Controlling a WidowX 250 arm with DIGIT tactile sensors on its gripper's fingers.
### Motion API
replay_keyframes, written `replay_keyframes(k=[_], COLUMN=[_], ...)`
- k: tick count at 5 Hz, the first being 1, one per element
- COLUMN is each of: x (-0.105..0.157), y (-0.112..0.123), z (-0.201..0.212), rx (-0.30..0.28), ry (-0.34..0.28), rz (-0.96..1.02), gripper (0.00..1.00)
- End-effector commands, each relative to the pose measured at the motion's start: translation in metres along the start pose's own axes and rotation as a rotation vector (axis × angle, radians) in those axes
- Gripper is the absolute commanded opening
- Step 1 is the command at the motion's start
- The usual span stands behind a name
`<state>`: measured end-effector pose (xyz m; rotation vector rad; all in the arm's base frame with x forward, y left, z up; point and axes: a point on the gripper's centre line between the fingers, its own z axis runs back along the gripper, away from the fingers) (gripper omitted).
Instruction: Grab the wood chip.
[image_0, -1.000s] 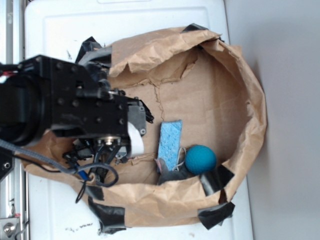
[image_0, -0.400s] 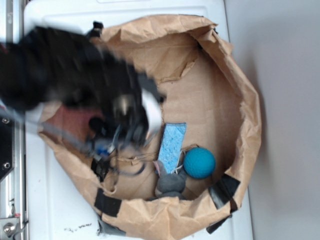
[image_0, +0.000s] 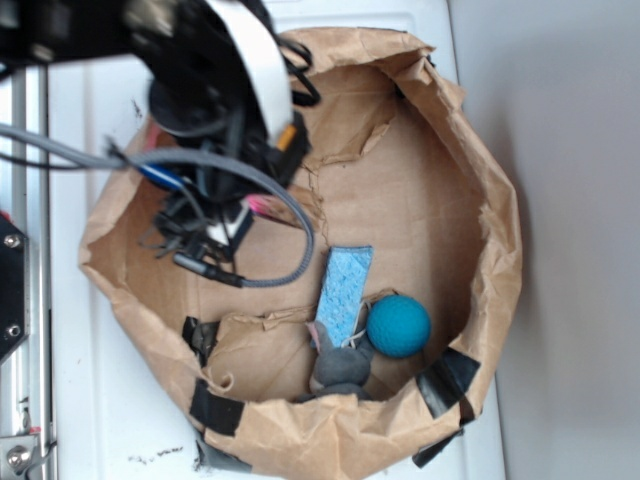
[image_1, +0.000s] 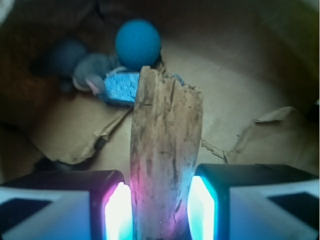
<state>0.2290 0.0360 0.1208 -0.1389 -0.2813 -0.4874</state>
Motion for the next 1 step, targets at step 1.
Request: replay_keyframes(k=[1], x=[0.0002], y=[0.0066], z=[0.0235], rx=[0.200], ry=[-0.062], rz=[0.104], gripper=[0.00])
